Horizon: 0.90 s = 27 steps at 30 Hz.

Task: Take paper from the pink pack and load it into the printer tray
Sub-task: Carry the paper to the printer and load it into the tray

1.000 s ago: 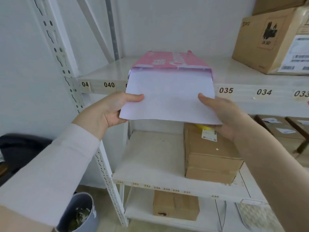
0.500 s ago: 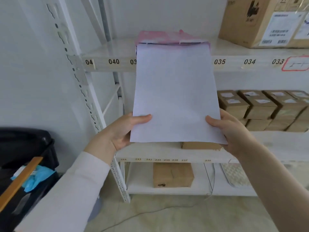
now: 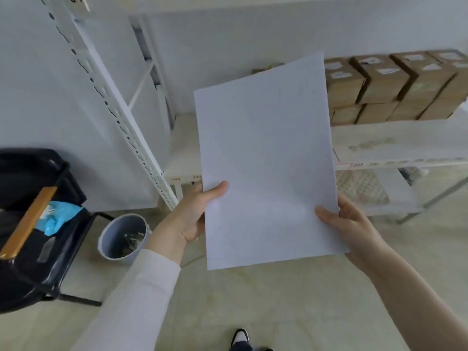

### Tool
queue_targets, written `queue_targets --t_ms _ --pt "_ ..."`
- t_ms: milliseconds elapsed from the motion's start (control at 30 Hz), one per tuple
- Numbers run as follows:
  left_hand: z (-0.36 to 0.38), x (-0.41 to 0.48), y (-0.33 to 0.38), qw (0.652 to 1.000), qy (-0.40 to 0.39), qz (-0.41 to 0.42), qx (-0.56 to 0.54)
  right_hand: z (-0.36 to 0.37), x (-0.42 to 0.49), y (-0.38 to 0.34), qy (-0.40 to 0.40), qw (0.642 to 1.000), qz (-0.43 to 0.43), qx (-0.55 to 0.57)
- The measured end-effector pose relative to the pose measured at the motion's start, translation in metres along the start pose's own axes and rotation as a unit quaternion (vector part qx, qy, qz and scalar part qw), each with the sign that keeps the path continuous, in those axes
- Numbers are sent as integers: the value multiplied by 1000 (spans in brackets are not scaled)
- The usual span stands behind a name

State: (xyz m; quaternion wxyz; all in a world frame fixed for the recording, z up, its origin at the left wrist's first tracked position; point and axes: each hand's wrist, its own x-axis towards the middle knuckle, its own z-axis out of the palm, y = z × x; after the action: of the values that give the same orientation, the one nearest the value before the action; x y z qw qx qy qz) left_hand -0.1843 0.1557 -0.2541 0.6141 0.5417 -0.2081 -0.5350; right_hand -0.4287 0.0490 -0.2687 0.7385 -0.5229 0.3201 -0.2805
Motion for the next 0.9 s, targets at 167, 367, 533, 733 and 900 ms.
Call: queue_targets --t_ms 167,367,533,733,900 --pt "2 -21 -60 999 4 -34 7 -19 -48 47 31 998 47 29" --pt "11 -37 -122 995 -28 -89 39 -39 -101 91 61 987 145 40" --pt "41 -29 -157 978 -107 -135 120 -59 -130 117 218 965 127 65" --pt "121 -17 -189 943 -216 -193 164 -99 -194 127 371 920 93 78" --pt "222 -9 -230 911 -291 -196 215 -155 -254 132 473 870 50 130"
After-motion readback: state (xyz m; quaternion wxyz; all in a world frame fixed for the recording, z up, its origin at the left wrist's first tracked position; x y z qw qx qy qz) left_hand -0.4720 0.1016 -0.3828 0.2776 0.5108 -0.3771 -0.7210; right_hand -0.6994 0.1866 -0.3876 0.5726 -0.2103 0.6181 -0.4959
